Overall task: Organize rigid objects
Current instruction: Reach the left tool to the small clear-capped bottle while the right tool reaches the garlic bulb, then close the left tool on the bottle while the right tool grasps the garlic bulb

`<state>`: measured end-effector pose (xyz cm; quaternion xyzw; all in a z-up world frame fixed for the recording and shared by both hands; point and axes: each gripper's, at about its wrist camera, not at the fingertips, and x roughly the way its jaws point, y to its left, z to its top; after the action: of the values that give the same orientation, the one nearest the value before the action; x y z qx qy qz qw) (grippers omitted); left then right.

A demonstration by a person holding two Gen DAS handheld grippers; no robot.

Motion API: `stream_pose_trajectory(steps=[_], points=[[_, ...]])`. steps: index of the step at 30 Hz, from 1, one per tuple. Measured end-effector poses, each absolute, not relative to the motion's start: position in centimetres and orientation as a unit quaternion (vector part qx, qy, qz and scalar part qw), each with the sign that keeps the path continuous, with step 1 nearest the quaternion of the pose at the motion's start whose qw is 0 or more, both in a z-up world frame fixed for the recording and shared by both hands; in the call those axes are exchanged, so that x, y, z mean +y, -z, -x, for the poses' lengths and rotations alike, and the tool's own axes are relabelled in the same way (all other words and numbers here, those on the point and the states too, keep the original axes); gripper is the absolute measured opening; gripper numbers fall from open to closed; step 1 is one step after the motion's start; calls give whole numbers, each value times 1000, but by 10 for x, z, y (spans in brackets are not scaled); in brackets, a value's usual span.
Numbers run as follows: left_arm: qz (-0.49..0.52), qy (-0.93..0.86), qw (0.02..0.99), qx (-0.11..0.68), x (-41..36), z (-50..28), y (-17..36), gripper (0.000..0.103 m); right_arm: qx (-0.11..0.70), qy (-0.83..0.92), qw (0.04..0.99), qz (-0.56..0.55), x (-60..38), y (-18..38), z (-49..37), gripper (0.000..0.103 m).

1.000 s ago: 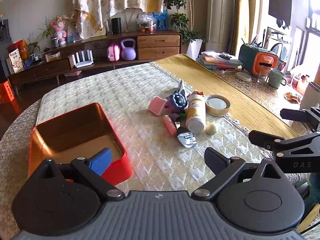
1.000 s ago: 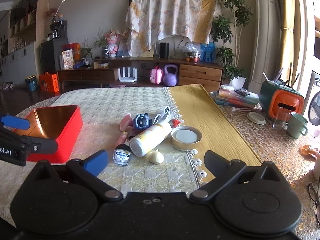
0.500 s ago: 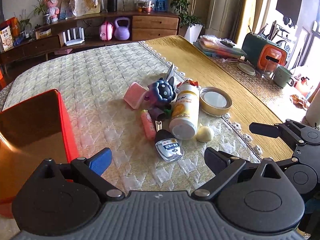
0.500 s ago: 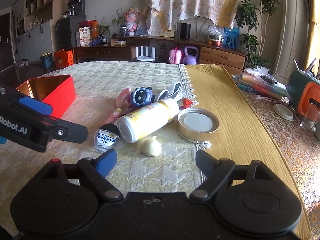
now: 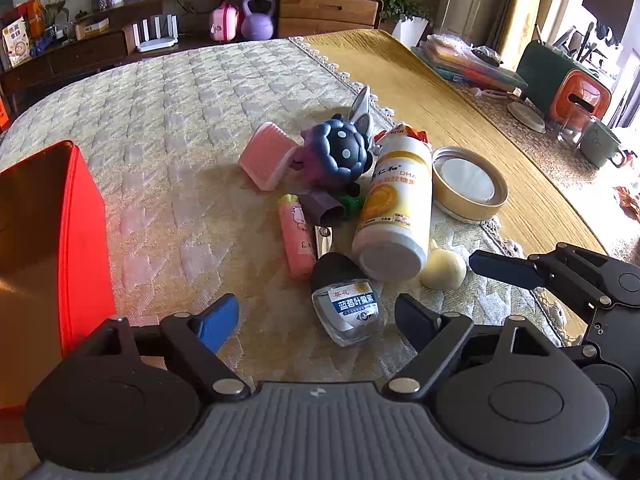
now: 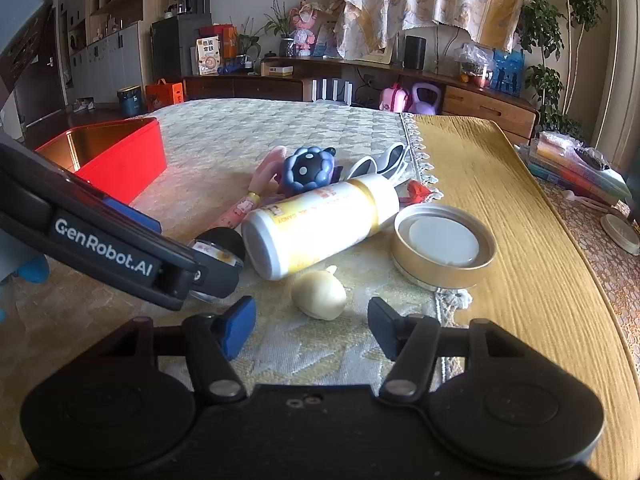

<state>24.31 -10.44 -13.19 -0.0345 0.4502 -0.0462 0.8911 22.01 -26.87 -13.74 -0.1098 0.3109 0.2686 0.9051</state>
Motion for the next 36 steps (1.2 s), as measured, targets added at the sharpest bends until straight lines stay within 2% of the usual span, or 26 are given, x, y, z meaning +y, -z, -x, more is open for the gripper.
stream_pose_trajectory(steps=[6, 12, 14, 19, 36], points=[[25, 52, 893, 446, -109, -246, 134, 68, 305, -277, 905, 108, -267, 137, -223, 45], [23, 65, 893, 445, -110, -246, 132, 46, 305, -269, 908, 99, -269, 136, -222, 36], [23, 68, 892, 446, -109, -247, 131, 35, 306, -261, 910, 98, -269, 136, -222, 30], [33, 67, 890, 450, -103, -247, 130, 22, 311, -252, 912, 92, -266, 135, -219, 29], [48, 83, 883, 460, -73, -202, 116, 16, 316, -254, 911, 72, -261, 117, -177, 29]])
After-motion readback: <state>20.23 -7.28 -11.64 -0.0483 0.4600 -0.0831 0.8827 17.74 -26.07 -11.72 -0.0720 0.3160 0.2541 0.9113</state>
